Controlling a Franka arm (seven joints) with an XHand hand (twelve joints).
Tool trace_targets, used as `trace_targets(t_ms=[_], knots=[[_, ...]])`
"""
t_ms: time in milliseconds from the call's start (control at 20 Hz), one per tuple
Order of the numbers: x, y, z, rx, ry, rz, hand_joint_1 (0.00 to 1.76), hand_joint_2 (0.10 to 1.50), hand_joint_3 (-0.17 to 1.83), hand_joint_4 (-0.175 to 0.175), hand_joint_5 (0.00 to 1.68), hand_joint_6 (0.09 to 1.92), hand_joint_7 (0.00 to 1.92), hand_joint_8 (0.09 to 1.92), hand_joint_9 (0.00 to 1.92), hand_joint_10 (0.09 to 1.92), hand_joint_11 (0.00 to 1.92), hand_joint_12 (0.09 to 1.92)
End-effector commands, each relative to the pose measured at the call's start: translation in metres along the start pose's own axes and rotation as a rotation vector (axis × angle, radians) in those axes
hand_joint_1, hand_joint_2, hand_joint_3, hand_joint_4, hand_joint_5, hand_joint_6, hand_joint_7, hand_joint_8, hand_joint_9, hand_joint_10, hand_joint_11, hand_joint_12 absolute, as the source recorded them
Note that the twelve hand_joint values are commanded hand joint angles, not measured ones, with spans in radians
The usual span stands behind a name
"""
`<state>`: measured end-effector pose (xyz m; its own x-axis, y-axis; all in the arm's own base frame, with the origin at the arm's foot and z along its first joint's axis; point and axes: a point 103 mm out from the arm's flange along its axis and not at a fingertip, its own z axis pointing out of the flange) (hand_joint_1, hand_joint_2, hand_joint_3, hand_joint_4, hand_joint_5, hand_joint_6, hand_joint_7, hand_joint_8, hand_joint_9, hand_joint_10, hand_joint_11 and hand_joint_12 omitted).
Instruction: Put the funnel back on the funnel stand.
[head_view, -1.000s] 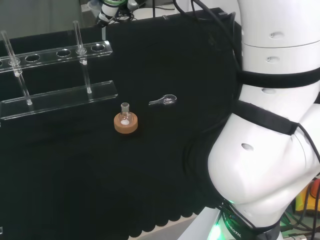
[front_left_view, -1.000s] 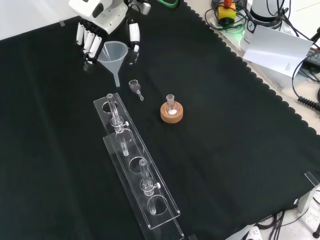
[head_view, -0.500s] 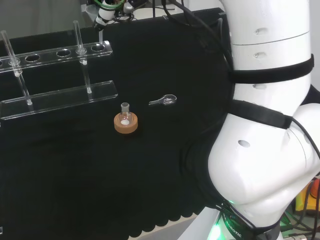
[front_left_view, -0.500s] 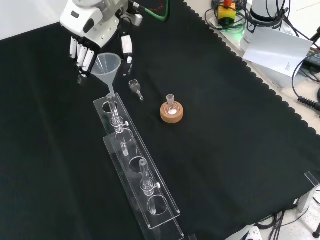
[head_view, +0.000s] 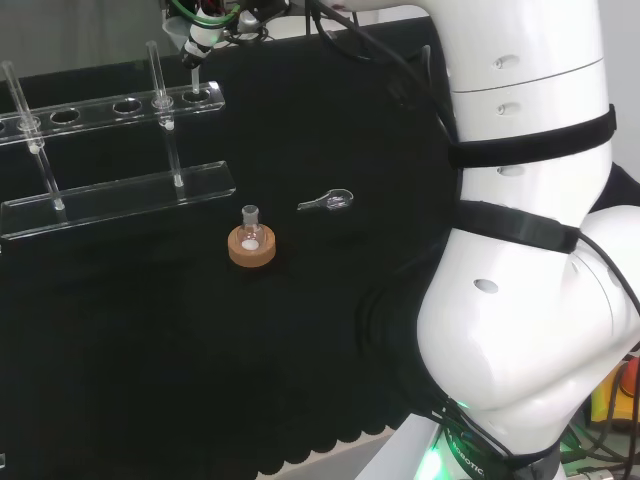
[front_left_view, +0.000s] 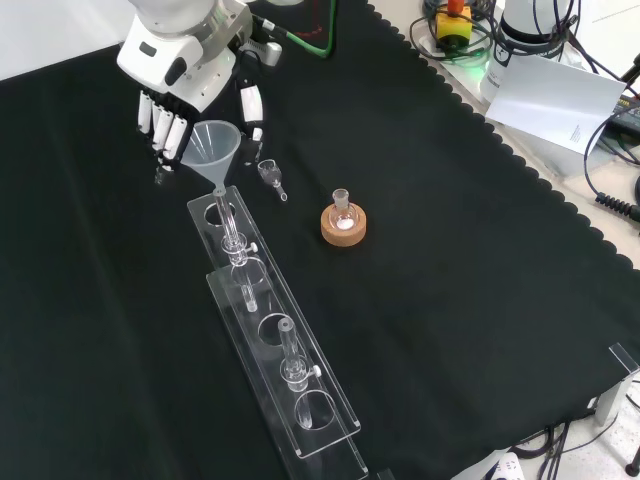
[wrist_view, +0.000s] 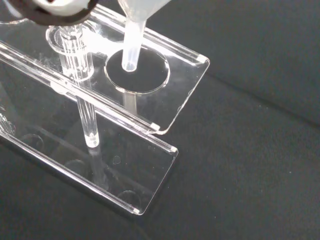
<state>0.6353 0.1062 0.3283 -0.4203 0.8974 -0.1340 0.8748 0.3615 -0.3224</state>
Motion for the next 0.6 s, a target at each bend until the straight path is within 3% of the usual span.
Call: trace_targets(t_ms=[50, 600], knots=[[-0.001, 0.005, 0.006, 0.008, -0.005, -0.001, 0.79, 0.74, 0.44, -0.051, 0.53, 0.11, 0.60, 0.62, 0.99, 0.29, 0.77, 1.09], [-0.006, 0.010, 0.018, 0.011, -0.007, 0.006, 0.78, 0.74, 0.44, -0.054, 0.51, 0.10, 0.57, 0.63, 0.96, 0.29, 0.76, 1.09]])
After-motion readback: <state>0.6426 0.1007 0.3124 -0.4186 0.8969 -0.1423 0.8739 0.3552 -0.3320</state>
